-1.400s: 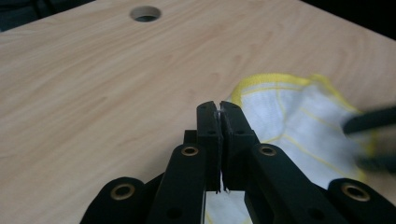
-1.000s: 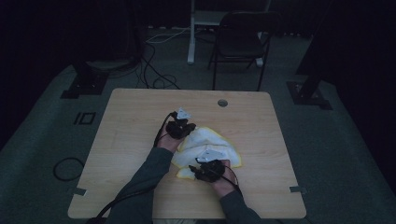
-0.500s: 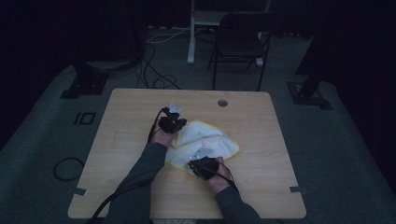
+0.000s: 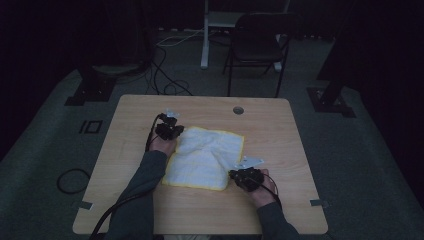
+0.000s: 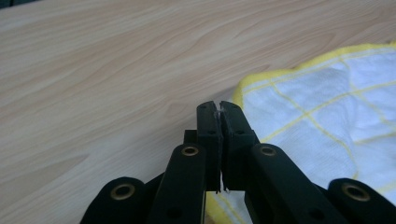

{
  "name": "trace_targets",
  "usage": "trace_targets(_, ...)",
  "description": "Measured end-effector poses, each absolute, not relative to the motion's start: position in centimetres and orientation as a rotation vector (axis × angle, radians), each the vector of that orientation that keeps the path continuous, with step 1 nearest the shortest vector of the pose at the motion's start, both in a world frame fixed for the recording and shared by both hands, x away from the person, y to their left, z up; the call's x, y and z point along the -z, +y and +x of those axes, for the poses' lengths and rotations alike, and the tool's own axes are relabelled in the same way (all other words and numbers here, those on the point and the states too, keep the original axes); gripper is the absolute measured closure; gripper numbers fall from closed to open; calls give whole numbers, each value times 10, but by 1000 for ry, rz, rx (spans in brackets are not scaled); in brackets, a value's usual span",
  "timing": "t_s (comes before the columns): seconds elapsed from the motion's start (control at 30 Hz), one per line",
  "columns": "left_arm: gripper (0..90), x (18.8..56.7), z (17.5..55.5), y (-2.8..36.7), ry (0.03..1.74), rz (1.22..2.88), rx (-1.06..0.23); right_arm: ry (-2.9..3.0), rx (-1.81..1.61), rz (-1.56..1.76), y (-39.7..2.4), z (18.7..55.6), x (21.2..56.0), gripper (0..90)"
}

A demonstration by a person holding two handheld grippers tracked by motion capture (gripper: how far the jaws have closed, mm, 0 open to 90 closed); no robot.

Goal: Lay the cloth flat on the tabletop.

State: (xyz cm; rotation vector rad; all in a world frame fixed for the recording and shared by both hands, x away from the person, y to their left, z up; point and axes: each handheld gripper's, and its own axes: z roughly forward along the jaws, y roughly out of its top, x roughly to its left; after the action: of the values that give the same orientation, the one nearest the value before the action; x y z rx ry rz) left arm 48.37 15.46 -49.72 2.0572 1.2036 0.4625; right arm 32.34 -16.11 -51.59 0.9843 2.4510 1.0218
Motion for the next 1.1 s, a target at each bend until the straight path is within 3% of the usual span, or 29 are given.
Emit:
trace_targets(0.2, 861, 507, 482, 171, 1249, 2041, -447, 2422, -1011, 1024, -185, 322, 514, 869)
trace_targets(0.43, 807, 500, 466, 182, 1249, 1993, -482, 2444, -974, 1048, -204, 318, 514, 759)
trace_targets(0.63, 784, 501, 437, 175, 1183, 1973, -445, 2333, -1022, 1126, -217, 318, 505, 731)
trace_targets(0.93, 751, 519, 389, 162, 1122, 1993, -397, 2272, -1083, 1097, -200, 322, 505, 641)
trace_targets(1.1, 730, 530, 365, 152, 1035, 2049, -363, 2247, -1110, 1106, -188, 333, 511, 637)
